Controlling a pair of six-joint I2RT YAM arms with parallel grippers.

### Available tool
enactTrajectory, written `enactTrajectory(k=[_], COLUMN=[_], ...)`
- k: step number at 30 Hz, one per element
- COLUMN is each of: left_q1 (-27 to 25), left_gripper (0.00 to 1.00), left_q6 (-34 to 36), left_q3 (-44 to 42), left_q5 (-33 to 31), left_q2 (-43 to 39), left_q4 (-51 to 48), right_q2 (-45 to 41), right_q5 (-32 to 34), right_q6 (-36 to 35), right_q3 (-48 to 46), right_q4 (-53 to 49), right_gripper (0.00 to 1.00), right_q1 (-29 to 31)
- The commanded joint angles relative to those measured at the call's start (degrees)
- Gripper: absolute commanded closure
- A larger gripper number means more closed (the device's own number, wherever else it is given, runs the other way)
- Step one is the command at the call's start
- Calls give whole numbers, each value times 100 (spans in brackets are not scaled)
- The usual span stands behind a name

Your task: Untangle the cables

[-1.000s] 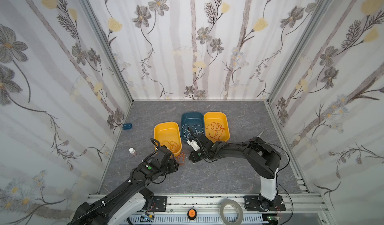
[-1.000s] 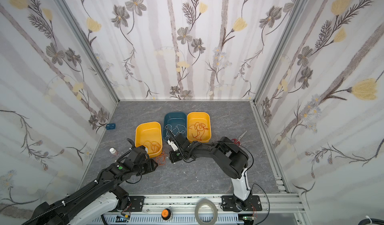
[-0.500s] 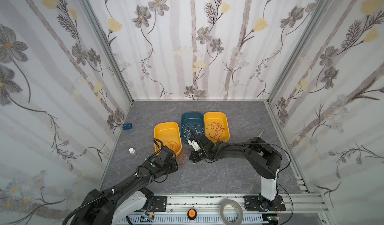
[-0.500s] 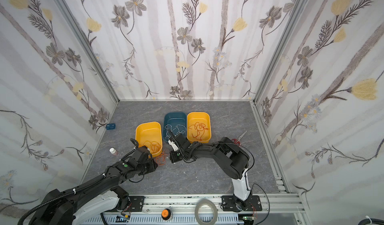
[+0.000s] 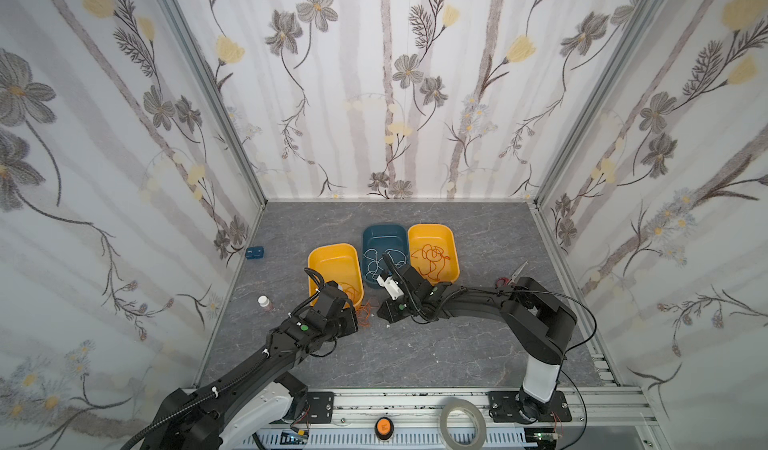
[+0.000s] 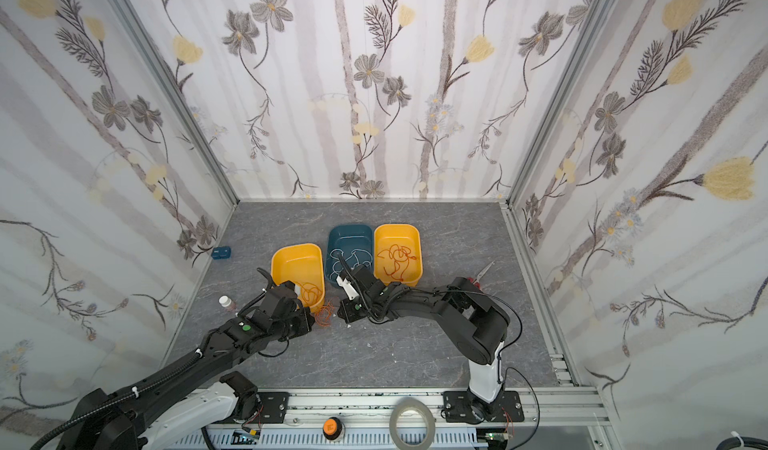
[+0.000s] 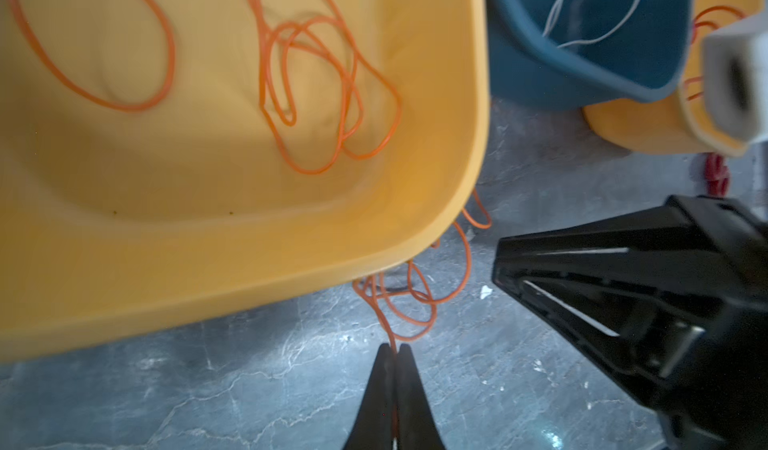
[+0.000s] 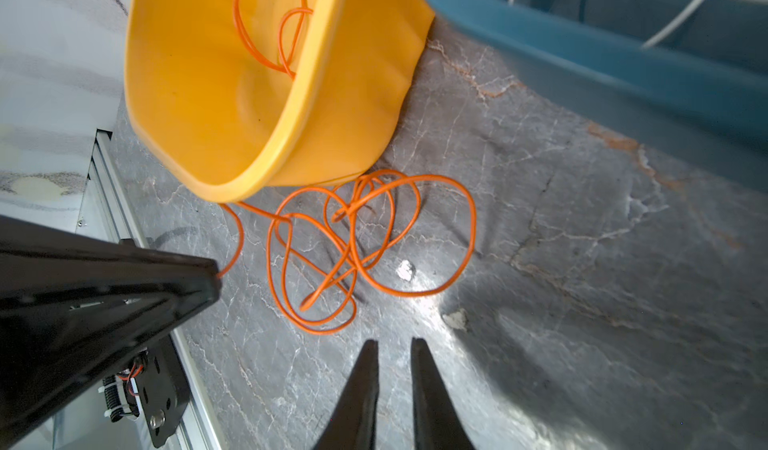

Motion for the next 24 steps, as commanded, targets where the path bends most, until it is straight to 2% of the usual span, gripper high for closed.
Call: enactTrajectory(k=[1, 9, 16, 22, 24], left_q1=[6, 1, -4, -4, -4], left_gripper=[100, 100, 100, 100, 100], left_q6=[66, 99, 70, 39, 31], left_q3=[192, 605, 633, 800, 869], left_q5=[-8, 368, 370, 419, 496], left_q2=[-302, -701, -752, -817, -795], left_q4=[-228, -175, -263, -134, -77], right_q2=[-116, -429, -451, -549, -582], right_q5=[28, -108, -173, -180, -151], right_q6=[-47, -40, 2, -139, -210], right_q3=[-25, -121, -96, -148, -158], right_q4=[7, 124, 140, 170, 205], right_gripper=[81, 76, 72, 58, 57], right_q1=[-9, -26, -52, -54, -61])
